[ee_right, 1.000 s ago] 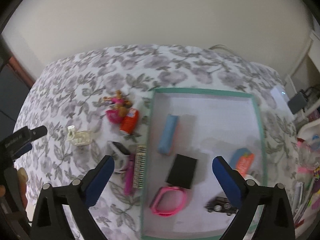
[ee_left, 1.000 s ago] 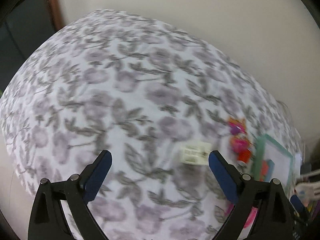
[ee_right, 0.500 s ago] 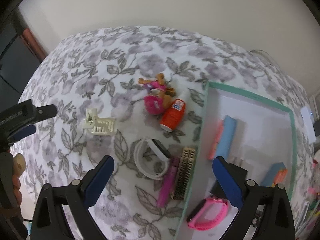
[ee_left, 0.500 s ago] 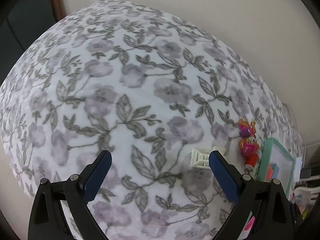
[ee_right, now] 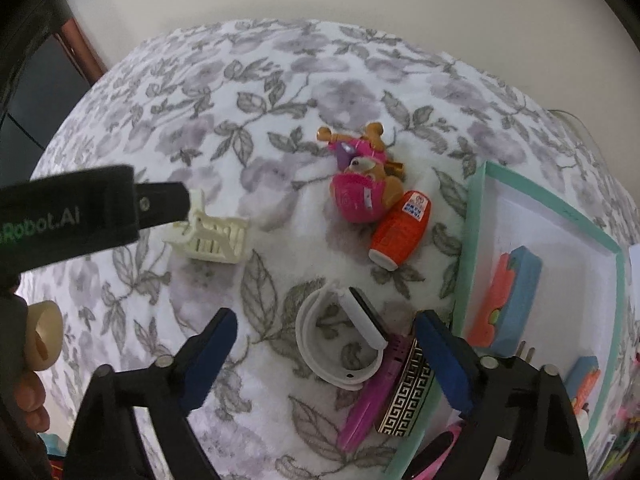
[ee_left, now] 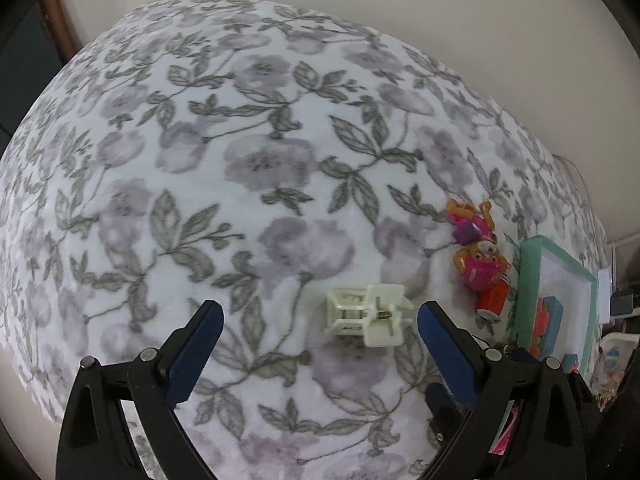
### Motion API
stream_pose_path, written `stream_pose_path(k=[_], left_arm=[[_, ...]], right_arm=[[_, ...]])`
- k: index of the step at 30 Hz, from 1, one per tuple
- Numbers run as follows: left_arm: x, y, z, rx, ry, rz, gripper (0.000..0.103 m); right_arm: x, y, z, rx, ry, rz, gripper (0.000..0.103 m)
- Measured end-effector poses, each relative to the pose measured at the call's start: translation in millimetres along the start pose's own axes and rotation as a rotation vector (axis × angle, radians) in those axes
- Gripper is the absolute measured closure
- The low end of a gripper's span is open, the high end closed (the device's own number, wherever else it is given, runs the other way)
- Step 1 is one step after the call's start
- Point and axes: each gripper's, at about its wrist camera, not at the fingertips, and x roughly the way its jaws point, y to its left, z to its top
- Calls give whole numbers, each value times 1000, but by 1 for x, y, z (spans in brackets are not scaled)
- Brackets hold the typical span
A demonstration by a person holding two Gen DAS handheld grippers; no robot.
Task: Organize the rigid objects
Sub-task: 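Move both open tools back to the item pile, then grasp the white watch band with the right tool while the left grasps the white clip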
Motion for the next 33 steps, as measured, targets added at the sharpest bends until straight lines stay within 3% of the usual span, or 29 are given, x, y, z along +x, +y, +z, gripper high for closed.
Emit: stream_pose_path(k=[11, 15, 18, 24, 26, 33], left_arm=[[28, -8, -6, 22, 21, -10, 6], [30, -13, -7, 34, 17, -28, 20], [30, -17, -8, 50, 10, -35, 25], [33, -30, -7, 68, 5, -60, 50], [33, -34, -9, 73, 3, -56, 50], [23, -37, -6, 79, -15, -61, 50]], right_arm=[[14, 8, -8, -50, 27, -66, 22], [14, 13, -11, -73, 23, -96, 27], [14, 15, -13, -78, 22, -110, 32], [10, 15, -14, -82, 11, -120, 44], [7, 13, -12, -77, 8, -108, 50], [3, 8, -10, -49, 11, -69, 51]])
